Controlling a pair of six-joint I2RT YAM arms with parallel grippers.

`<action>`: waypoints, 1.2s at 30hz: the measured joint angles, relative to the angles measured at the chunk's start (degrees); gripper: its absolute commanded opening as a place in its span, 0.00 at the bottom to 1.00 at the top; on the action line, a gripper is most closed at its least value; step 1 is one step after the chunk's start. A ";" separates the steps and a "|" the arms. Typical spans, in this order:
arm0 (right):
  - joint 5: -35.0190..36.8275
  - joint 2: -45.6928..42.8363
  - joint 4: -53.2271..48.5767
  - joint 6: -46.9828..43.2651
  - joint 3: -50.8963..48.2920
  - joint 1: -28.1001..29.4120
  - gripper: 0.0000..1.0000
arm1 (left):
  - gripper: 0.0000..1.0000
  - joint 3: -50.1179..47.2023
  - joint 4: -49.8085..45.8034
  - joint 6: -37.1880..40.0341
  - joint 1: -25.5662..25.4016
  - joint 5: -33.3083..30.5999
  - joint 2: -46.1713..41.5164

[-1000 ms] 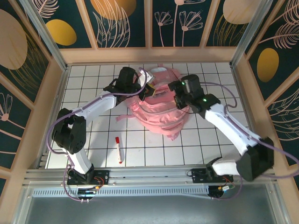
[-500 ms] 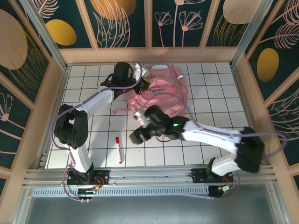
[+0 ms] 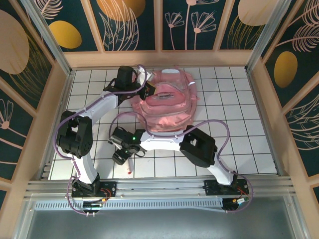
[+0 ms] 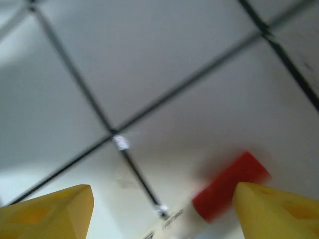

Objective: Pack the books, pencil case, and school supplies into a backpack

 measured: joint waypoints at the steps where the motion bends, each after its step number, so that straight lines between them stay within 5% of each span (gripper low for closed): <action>1: 0.92 0.02 -1.27 1.01 0.00 -0.11 0.76 | 0.00 0.00 -0.02 0.11 0.00 0.00 0.00; 7: 3.69 0.55 -5.84 4.37 0.31 0.20 0.68 | 0.00 0.00 -0.11 1.07 0.00 -0.02 0.00; 13: 5.51 0.70 -5.86 4.72 -0.44 -0.39 0.29 | 0.00 0.00 -0.55 1.88 0.00 -0.20 0.00; 26: 5.97 -7.67 -3.80 -2.99 -11.13 -1.11 0.15 | 0.00 0.00 -2.23 4.68 0.00 -0.59 -0.50; 32: 8.68 -22.60 -2.56 -15.13 -19.17 -1.99 0.16 | 0.00 0.20 -3.82 6.38 0.02 1.01 -0.85; 36: 8.48 -35.58 0.46 -27.52 -22.38 -8.24 0.14 | 0.00 1.86 -5.79 7.32 0.17 2.93 -0.90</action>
